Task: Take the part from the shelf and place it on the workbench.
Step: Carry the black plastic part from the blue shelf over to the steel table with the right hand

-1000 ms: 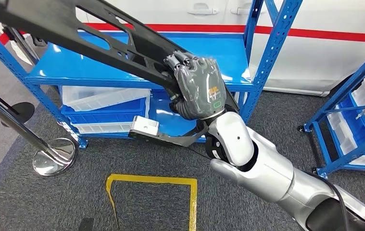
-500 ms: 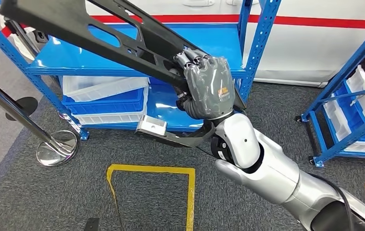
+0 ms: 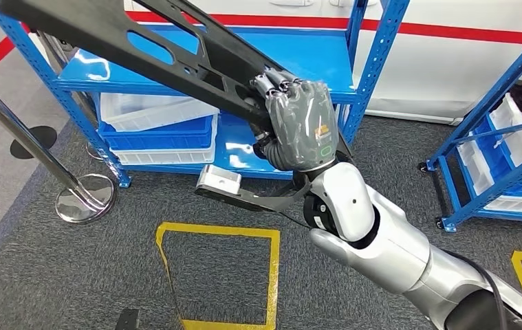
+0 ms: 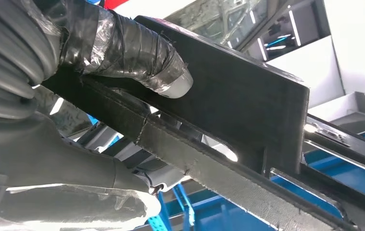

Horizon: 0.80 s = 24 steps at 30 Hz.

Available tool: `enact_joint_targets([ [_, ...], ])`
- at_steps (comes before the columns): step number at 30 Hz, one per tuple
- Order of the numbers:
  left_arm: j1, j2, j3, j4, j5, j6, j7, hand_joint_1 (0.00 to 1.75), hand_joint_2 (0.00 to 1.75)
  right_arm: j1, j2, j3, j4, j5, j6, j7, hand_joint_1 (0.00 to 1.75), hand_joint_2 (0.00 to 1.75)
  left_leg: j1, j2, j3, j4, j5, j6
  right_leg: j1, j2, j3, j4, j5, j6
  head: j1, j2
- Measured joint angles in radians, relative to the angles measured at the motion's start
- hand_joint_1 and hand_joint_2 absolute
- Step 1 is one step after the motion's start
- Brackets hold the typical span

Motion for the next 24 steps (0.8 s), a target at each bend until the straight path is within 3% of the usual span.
enact_joint_targets([
  [2,0.001,0.0,0.0,0.0,0.0,-0.002,0.003,0.0,1.75,0.002,-0.001,-0.002,-0.002,-0.008,0.002,0.0,1.75,1.75,-0.003,-0.003,-0.015,0.002,0.011,0.008,0.001,0.0,-0.044,0.125,-0.076,0.001,0.003,0.0],
  [4,0.003,0.0,0.0,0.0,0.0,-0.004,0.005,0.0,1.75,0.006,-0.003,-0.003,-0.002,-0.013,0.004,0.0,1.75,1.75,-0.006,-0.011,-0.03,0.007,0.018,0.008,0.002,0.0,-0.062,0.202,-0.104,0.0,0.003,0.0],
  [5,0.004,0.0,0.0,0.0,0.0,-0.005,0.006,0.0,1.75,0.008,-0.004,-0.003,-0.002,-0.015,0.004,0.0,1.75,1.75,-0.007,-0.018,-0.037,0.011,0.021,0.008,0.003,0.001,-0.045,0.188,-0.092,-0.002,0.003,0.0],
  [7,0.004,-0.001,0.0,0.0,0.0,-0.007,0.007,0.0,1.75,0.009,-0.005,-0.004,-0.003,-0.019,0.005,0.0,1.75,1.75,-0.007,-0.032,-0.047,0.022,0.022,0.006,0.007,0.021,0.029,0.072,-0.044,-0.014,0.003,0.0],
  [9,0.002,-0.003,0.0,0.0,0.0,-0.008,0.007,0.0,1.75,0.009,-0.006,-0.005,-0.006,-0.021,0.005,0.0,1.75,1.75,-0.008,-0.046,-0.061,0.036,0.022,0.0,0.008,0.049,0.087,-0.034,-0.018,-0.026,0.003,0.0],
  [11,0.002,-0.004,-0.001,0.0,0.0,-0.008,0.007,0.0,1.75,0.009,-0.007,-0.007,-0.009,-0.023,0.005,0.0,1.75,1.75,-0.004,-0.059,-0.073,0.041,0.026,-0.01,0.011,0.052,0.096,-0.058,-0.019,-0.03,0.003,0.0],
  [14,0.004,-0.001,-0.004,0.001,-0.001,-0.008,0.007,0.0,1.75,0.009,-0.008,-0.009,-0.013,-0.025,0.005,-0.001,1.75,1.75,-0.003,-0.064,-0.087,0.056,0.016,-0.027,0.004,0.024,0.101,-0.075,-0.009,-0.038,0.002,0.0],
  [17,0.002,-0.002,-0.007,0.002,-0.003,-0.007,0.007,0.0,1.75,0.008,-0.008,-0.011,-0.018,-0.024,0.005,-0.001,1.75,1.75,0.004,-0.029,-0.156,0.202,-0.061,-0.046,0.0,-0.005,0.104,-0.084,-0.003,-0.042,-0.004,0.0],
  [19,0.002,-0.002,-0.008,0.002,-0.003,-0.007,0.007,0.0,1.75,0.009,-0.008,-0.011,-0.02,-0.022,0.005,-0.002,1.75,1.75,0.011,-0.021,-0.196,0.288,-0.082,-0.057,-0.001,-0.024,0.103,-0.083,-0.004,-0.042,-0.004,0.0],
  [20,0.003,-0.001,-0.008,0.002,-0.003,-0.007,0.007,0.0,1.75,0.009,-0.008,-0.011,-0.02,-0.021,0.005,-0.002,1.75,1.75,0.015,-0.018,-0.192,0.279,-0.065,-0.061,-0.003,-0.033,0.103,-0.083,-0.005,-0.041,-0.005,0.0],
  [21,0.003,0.0,-0.008,0.002,-0.003,-0.007,0.007,0.0,1.75,0.01,-0.008,-0.011,-0.021,-0.02,0.005,-0.002,1.75,1.75,0.017,-0.011,-0.169,0.232,-0.032,-0.065,-0.005,-0.041,0.103,-0.082,-0.006,-0.039,-0.004,0.0],
  [23,0.001,0.0,-0.009,0.002,-0.004,-0.007,0.007,0.0,1.75,0.009,-0.008,-0.011,-0.026,-0.019,0.005,-0.002,1.75,1.75,0.015,0.022,-0.103,0.095,0.024,-0.068,-0.006,-0.055,0.104,-0.079,-0.008,-0.03,-0.005,0.0],
  [24,-0.001,0.0,-0.01,0.002,-0.005,-0.007,0.007,0.0,1.75,0.009,-0.008,-0.012,-0.029,-0.018,0.005,-0.002,1.75,1.75,0.011,0.035,-0.082,0.05,0.037,-0.063,-0.004,-0.061,0.103,-0.078,-0.008,-0.024,-0.005,0.0],
])
